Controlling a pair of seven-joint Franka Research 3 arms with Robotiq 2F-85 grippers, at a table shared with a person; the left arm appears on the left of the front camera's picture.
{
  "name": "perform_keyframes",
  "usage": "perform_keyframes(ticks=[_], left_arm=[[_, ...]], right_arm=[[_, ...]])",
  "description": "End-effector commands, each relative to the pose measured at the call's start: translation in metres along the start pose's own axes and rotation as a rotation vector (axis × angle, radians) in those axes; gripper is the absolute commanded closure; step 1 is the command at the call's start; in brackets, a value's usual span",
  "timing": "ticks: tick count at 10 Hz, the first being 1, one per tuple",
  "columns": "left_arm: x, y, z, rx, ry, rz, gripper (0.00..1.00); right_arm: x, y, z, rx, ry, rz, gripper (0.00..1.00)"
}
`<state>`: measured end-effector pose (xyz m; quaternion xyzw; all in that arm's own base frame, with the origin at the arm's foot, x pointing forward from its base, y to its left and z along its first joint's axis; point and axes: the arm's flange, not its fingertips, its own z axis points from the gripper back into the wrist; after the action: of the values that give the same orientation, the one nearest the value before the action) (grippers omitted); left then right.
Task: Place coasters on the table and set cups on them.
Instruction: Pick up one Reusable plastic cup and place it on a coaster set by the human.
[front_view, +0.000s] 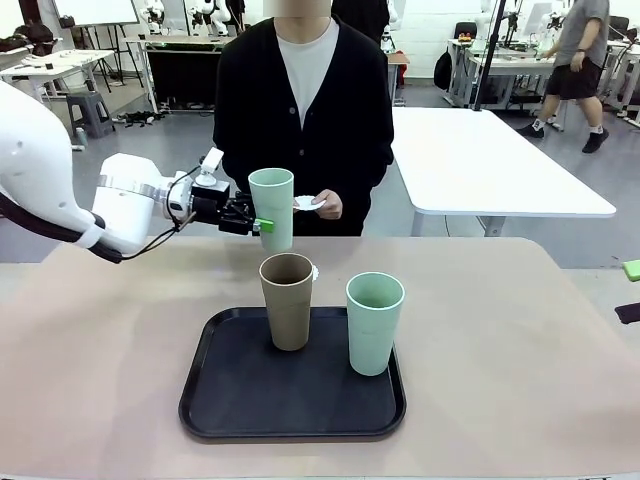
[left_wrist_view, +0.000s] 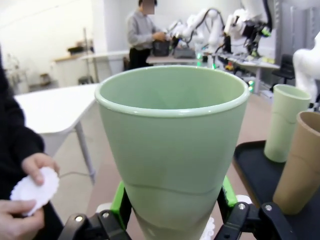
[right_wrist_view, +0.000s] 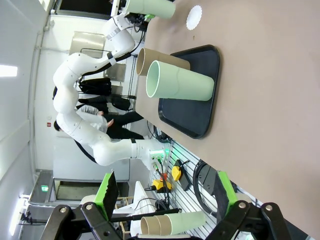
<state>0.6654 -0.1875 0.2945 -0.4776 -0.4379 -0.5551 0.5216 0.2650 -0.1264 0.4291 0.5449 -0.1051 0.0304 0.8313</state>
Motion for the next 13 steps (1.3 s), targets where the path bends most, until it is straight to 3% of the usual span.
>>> perform_keyframes(ticks=[1, 13], left_arm=[[-0.004, 0.019, -0.015, -0.023, 0.001, 0.021, 0.16], [-0.038, 0.018, -0.052, -0.095, 0.072, 0.056, 0.16]], right_arm=[[0.000, -0.001, 0.000, 0.012, -0.004, 0.003, 0.00], [0.000, -0.001, 0.000, 0.012, -0.004, 0.003, 0.00]])
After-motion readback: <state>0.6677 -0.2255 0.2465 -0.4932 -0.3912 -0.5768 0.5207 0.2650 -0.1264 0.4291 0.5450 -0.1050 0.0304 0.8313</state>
